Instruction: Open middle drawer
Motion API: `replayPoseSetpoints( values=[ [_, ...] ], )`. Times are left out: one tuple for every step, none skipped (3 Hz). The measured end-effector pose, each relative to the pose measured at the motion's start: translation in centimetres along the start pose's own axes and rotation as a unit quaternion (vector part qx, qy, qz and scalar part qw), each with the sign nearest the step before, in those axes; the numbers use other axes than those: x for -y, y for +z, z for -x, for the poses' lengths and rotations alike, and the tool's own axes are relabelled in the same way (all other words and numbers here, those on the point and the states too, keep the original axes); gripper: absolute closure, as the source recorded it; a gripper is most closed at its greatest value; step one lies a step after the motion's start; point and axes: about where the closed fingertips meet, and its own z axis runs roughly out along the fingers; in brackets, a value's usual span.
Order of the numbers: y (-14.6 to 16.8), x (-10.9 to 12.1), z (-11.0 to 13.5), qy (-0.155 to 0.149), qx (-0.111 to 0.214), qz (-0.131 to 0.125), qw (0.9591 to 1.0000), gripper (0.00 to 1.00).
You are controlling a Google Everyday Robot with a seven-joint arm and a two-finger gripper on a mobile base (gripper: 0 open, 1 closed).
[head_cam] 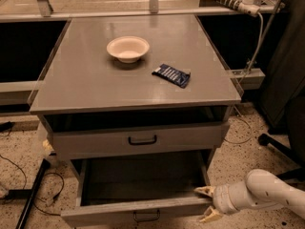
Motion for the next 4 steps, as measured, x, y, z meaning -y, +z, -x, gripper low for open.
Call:
replayPoseSetpoints(
  values=[
    [-0.1, 0.0, 0.1, 0.0, 0.0, 0.0, 1.0, 0.62],
    [-0.5, -2.4, -1.1, 0.003, 0.002, 0.008, 1.0, 0.85],
    [-0.7, -2.5, -0.8, 0.003, 0.002, 0.008, 1.0, 1.0],
    [-0.7, -2.5, -0.8, 0.003, 0.002, 0.008, 1.0, 0.82]
  ],
)
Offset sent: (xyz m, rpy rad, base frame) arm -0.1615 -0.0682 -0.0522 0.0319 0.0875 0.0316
